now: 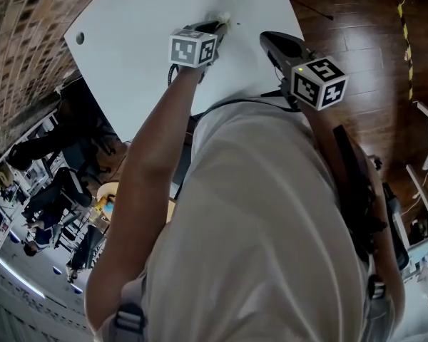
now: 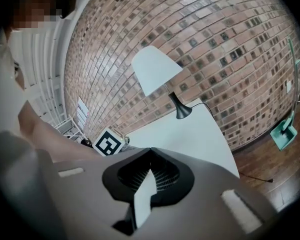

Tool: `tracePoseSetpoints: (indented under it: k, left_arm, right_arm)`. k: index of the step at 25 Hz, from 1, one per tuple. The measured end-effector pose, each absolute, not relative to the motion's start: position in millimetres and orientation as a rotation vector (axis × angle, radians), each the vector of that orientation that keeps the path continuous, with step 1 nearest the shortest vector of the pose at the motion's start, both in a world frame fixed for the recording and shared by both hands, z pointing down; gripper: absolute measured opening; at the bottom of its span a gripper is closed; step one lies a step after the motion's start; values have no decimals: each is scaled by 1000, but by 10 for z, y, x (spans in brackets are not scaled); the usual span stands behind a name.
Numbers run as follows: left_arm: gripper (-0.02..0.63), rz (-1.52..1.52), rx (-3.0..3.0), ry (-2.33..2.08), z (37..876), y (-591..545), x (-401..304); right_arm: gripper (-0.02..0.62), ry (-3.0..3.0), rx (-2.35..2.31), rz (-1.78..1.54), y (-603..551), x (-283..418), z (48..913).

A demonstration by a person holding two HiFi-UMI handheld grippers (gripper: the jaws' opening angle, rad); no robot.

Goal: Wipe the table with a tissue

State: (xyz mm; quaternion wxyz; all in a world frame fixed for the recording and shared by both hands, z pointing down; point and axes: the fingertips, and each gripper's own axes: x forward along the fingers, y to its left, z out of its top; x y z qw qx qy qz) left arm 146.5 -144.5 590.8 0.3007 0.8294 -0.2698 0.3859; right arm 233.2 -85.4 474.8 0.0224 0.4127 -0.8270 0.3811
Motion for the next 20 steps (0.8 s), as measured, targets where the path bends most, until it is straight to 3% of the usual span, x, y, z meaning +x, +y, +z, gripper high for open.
tracePoseSetpoints:
  k: [10, 15, 20]
  left_arm:
    - [58, 977, 2235, -918, 5819, -1201, 1028]
    - [58, 1027, 2268, -853, 5853, -1118, 1246]
    - [58, 1038, 2297, -837, 5871, -1208, 1367]
  right_arm:
    - [8, -2548, 1261, 1041, -834, 2302, 4776]
    - [8, -2523, 1208, 789, -737, 2316, 4764]
    - [8, -2521, 1224, 810, -696, 2348, 4795]
